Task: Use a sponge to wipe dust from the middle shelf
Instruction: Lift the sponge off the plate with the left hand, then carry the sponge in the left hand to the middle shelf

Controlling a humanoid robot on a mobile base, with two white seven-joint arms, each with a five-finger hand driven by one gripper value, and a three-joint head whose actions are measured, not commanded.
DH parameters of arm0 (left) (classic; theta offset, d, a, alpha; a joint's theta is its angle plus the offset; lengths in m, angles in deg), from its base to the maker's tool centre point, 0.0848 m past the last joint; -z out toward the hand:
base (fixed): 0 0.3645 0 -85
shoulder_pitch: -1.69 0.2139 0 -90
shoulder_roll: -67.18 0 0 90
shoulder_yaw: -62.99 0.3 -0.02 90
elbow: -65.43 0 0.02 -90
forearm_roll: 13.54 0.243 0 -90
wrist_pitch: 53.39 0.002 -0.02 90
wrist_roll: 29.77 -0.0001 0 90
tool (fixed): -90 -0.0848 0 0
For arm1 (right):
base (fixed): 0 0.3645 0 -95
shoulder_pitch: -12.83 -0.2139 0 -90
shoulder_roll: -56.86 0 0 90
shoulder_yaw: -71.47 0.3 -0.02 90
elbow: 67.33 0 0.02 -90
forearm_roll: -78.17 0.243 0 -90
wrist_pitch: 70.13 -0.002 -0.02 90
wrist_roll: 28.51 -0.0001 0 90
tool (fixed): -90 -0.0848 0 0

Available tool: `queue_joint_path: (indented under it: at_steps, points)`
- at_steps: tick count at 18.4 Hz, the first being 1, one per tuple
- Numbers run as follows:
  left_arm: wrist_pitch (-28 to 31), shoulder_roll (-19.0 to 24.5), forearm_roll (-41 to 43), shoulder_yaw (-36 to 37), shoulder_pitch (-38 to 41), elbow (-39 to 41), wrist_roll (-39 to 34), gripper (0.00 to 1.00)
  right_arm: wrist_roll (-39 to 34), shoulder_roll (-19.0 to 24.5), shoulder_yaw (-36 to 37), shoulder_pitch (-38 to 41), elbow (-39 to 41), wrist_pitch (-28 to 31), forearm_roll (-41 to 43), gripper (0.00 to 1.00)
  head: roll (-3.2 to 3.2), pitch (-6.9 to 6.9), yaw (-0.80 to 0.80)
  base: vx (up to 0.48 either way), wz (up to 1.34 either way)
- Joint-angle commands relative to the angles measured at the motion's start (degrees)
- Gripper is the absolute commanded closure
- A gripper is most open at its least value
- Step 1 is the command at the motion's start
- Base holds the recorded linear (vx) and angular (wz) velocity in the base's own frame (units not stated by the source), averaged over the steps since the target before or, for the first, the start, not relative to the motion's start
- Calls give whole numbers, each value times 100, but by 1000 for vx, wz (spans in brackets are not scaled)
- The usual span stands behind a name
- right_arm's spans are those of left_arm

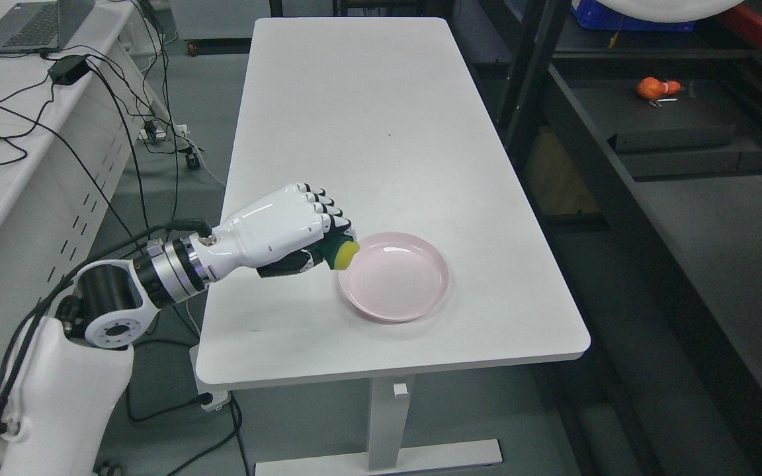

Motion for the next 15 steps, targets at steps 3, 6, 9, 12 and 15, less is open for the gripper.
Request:
queue_joint_path:
  at_steps: [3,6,9,12,15]
  points:
    - [4,-48,-28,-175,-25,41,-7,100,-4,-100,0,0,100,419,0,0,0,0,0,-57,-187]
    - [4,-57,-19,-175,-51,41,-7,100,-4,-100,0,0,100,419,0,0,0,0,0,-81,-240]
    - [4,-5,-167,-175,-208,49,-7,100,-4,-100,0,0,100,419,0,0,0,0,0,-125,-204]
    - [4,13,-335,-105,-350,49,-25,100,-4,-100,0,0,100,419,0,0,0,0,0,-173,-182]
    - [4,22,-702,568,-656,41,-42,100,-4,-100,0,0,100,419,0,0,0,0,0,-246,-209]
